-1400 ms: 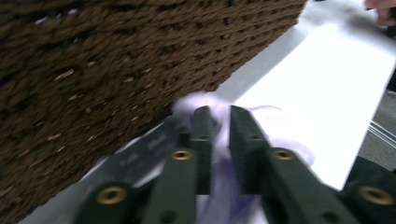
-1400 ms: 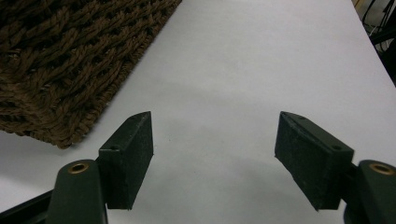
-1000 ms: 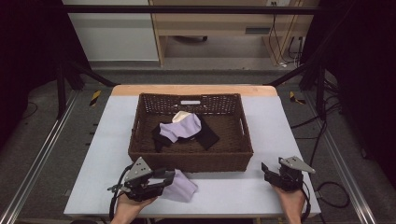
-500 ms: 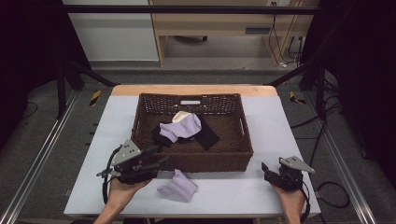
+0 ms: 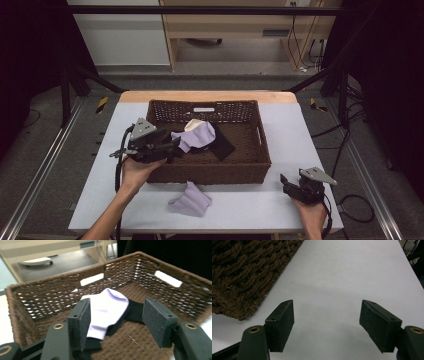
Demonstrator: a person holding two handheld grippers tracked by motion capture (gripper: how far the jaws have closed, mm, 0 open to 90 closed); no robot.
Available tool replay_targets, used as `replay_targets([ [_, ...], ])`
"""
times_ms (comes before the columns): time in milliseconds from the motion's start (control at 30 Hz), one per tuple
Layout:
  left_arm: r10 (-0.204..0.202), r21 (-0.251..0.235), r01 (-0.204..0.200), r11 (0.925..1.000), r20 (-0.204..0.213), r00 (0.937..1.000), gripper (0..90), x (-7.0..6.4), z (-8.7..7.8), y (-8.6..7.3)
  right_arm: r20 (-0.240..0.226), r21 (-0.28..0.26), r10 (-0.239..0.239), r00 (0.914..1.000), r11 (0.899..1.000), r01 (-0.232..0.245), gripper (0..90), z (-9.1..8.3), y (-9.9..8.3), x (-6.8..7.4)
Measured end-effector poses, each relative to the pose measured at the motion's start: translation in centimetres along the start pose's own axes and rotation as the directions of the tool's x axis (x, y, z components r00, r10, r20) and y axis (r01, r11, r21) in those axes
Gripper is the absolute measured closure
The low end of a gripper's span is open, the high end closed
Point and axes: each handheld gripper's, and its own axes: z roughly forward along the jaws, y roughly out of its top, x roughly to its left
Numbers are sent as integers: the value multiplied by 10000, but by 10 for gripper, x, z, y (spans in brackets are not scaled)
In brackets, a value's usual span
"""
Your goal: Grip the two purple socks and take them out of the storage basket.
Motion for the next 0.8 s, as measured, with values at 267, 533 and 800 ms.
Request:
replay_targets([
  [267, 30, 166, -19, 9999, -657, 9978, 392, 11, 27, 19, 1, 12, 4, 10000, 10000, -4, 280, 0, 0, 0],
  [533, -272, 254, 305, 9992, -1213, 9922, 418, 30, 55, 30, 30, -105, 47, 10000, 9999, -46, 278, -1, -1, 0],
  [800, -107, 1118, 298, 9933, -1677, 9858, 441, 44, 89, 19, 15, -64, 5, 10000, 10000, -4, 279, 0, -1, 0],
])
